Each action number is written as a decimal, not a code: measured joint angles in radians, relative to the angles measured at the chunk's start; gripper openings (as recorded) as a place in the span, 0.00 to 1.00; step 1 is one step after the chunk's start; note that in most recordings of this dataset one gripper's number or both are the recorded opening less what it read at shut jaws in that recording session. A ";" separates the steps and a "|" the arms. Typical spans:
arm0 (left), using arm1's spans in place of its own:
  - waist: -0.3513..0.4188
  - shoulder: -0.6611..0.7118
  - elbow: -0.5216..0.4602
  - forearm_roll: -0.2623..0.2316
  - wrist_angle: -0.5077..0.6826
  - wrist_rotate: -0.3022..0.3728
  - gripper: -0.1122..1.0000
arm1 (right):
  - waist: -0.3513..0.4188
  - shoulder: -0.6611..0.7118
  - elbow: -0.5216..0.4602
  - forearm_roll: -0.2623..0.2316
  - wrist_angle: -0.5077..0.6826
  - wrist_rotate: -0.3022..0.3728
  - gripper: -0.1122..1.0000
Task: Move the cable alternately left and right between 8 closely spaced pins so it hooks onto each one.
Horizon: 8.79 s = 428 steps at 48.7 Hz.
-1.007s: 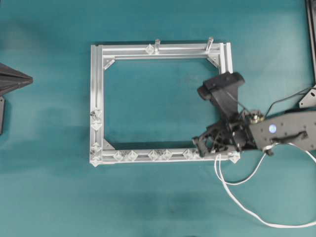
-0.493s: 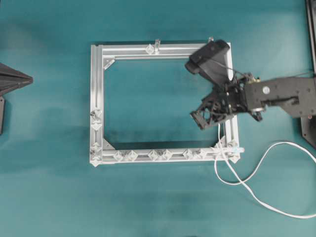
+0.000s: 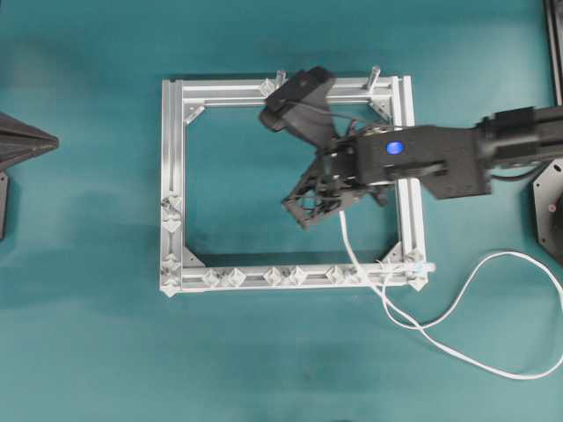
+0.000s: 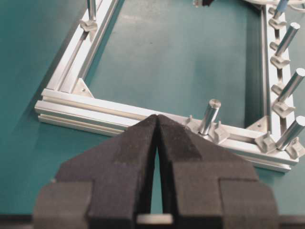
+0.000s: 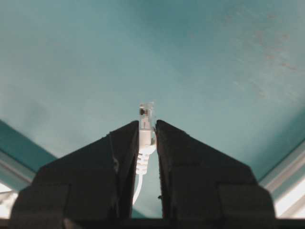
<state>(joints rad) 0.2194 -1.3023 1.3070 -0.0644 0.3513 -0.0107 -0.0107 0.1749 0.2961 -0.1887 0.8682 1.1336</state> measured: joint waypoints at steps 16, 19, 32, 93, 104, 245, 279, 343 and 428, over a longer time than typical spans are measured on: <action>0.000 0.000 0.002 0.000 -0.002 0.000 0.10 | 0.057 0.008 -0.023 0.060 0.005 0.084 0.22; 0.000 0.000 0.000 0.000 0.000 0.000 0.10 | 0.074 0.008 -0.023 0.061 0.003 0.130 0.22; -0.002 0.000 0.000 0.000 0.000 0.000 0.10 | 0.158 0.009 -0.023 0.063 -0.005 0.253 0.22; 0.000 0.000 0.000 0.002 -0.002 -0.002 0.10 | 0.258 0.009 -0.023 0.060 -0.029 0.411 0.22; -0.002 0.000 0.000 0.000 0.000 -0.002 0.10 | 0.258 0.009 -0.023 0.057 -0.029 0.413 0.22; 0.000 0.000 0.000 0.000 -0.002 0.000 0.10 | 0.268 0.268 -0.439 -0.044 0.141 0.394 0.22; 0.000 0.000 0.000 0.000 -0.002 -0.002 0.10 | 0.268 0.268 -0.437 -0.044 0.144 0.393 0.22; 0.000 0.000 0.000 0.000 -0.002 0.000 0.10 | 0.087 0.265 -0.439 -0.046 0.164 0.187 0.22; 0.000 0.000 0.002 0.000 -0.002 -0.002 0.10 | 0.144 0.408 -0.695 -0.025 0.150 0.253 0.22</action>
<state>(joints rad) 0.2194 -1.3023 1.3085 -0.0644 0.3497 -0.0123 0.1335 0.5829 -0.3988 -0.2132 1.0186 1.3867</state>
